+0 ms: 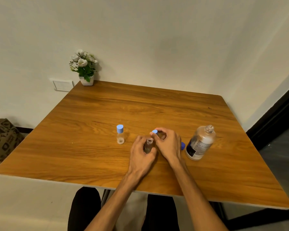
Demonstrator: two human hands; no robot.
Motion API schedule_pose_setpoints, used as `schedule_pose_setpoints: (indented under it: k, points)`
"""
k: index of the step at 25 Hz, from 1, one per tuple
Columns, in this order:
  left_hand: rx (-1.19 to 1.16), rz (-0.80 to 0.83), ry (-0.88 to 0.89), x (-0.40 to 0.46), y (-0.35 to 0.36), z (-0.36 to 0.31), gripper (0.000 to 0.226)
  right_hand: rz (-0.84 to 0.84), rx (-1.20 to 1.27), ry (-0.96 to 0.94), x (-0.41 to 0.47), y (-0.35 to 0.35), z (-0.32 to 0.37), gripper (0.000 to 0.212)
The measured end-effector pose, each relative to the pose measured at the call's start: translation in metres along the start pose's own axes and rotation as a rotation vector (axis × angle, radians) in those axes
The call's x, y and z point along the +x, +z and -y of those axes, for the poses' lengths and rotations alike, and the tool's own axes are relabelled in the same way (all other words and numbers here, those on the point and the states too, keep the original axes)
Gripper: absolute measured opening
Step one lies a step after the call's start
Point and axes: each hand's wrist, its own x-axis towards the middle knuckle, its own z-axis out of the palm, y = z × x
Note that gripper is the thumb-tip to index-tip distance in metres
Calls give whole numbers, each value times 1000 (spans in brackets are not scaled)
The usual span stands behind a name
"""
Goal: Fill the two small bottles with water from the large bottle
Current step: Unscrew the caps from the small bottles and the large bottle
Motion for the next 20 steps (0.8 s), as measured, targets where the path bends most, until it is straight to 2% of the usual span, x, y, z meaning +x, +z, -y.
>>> schedule_pose_setpoints:
  k: [5, 8, 11, 12, 14, 16, 17, 18, 20]
  points:
    - [24, -14, -18, -1, 0, -3, 20, 72, -46, 31, -3, -3, -3, 33]
    - [47, -10, -27, -4, -4, -6, 39, 78, -16, 99, -11, -14, 2, 43]
    - [-16, 26, -65, -20, -16, -8, 61, -40, 69, 92, -36, -27, 5, 32]
    - [-58, 0, -62, -28, -22, -9, 61, -102, 129, 59, -48, -31, 8, 29]
    - [-129, -160, 3, -41, -38, -8, 46, -202, 260, -26, -70, -37, 22, 26]
    - [-154, -374, 65, -37, -60, -5, 30, -229, 385, -85, -83, -35, 45, 20]
    - [-125, -438, 70, -28, -72, -3, 29, -208, 433, -108, -86, -29, 58, 19]
    - [-65, -441, 59, -14, -84, -1, 31, -172, 454, -131, -89, -22, 71, 19]
    - [64, -263, 39, 13, -104, 1, 42, -51, 416, -139, -95, -2, 93, 26]
